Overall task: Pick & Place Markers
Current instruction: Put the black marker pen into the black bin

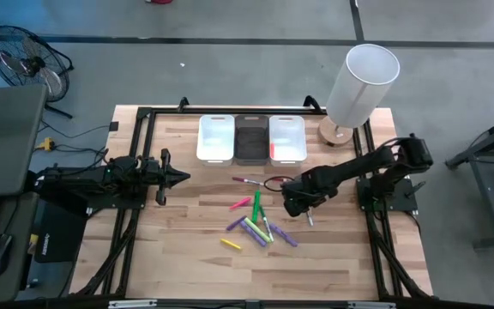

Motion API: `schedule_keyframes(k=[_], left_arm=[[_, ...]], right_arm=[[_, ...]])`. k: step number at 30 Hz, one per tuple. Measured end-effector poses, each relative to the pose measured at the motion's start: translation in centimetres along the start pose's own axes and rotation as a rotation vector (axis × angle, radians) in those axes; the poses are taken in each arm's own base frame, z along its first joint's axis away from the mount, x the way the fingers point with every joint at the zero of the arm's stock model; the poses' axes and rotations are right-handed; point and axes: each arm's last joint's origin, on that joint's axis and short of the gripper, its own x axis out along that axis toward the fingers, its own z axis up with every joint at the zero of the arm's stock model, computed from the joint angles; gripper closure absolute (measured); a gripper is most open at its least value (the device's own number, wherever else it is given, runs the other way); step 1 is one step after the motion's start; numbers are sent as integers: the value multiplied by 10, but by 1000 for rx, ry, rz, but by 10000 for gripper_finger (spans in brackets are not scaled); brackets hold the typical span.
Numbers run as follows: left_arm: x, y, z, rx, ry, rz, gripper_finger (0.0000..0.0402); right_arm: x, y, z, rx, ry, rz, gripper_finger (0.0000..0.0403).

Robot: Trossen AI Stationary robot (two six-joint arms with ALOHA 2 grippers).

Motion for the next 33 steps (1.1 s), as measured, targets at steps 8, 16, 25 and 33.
schedule_keyframes(k=[8,16,25,33], left_arm=[[0,0,0,0,0,0,400],[0,0,0,0,0,0,400],[0,0,0,0,0,0,400],[0,0,0,0,0,0,400]], right_arm=[[9,2,2,1,8,-19,269],[19,6,3,-4,33,-30,269],[23,8,4,-3,46,-25,312],[23,8,4,-4,49,-27,380]])
